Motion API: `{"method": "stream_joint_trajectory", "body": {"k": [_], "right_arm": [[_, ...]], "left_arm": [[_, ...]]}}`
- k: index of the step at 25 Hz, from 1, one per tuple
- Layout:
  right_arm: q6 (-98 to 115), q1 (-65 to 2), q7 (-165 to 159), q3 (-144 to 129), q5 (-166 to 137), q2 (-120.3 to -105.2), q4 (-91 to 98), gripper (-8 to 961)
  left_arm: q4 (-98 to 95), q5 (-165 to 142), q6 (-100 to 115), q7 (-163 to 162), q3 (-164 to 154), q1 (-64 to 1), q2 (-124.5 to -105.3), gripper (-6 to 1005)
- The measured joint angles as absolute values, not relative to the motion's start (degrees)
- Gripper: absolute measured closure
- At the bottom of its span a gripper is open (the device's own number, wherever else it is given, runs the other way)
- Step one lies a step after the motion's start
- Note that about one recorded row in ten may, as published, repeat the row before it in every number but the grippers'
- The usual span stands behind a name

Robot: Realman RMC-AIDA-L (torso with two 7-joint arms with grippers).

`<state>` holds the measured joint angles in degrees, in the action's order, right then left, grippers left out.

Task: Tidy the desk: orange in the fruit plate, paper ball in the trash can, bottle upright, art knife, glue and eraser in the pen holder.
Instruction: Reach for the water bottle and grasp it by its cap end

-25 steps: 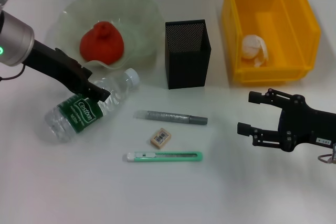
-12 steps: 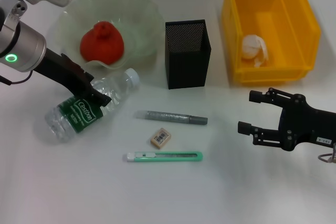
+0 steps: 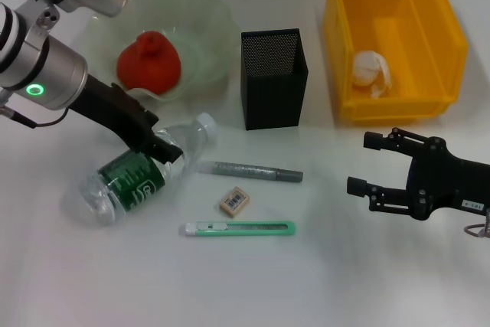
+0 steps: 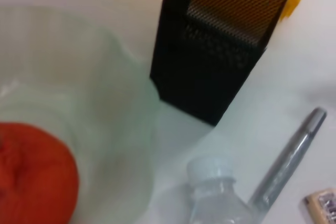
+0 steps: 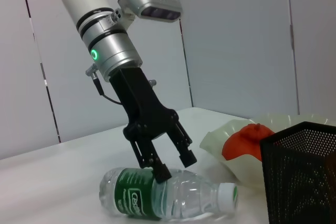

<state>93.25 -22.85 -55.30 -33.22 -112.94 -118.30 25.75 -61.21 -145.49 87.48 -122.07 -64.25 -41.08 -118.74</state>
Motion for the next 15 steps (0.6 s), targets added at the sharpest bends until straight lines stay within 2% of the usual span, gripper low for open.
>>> {"method": "stream_joint_trajectory", "body": {"k": [15], "right_arm": [[93.3,-22.8,-55.5,-33.1,-112.8,-118.3,25.8,130]], "left_arm": [[-58.3,-140.0,78.9,-121.5,-74.3,-41.0,-118.92,275]]}}
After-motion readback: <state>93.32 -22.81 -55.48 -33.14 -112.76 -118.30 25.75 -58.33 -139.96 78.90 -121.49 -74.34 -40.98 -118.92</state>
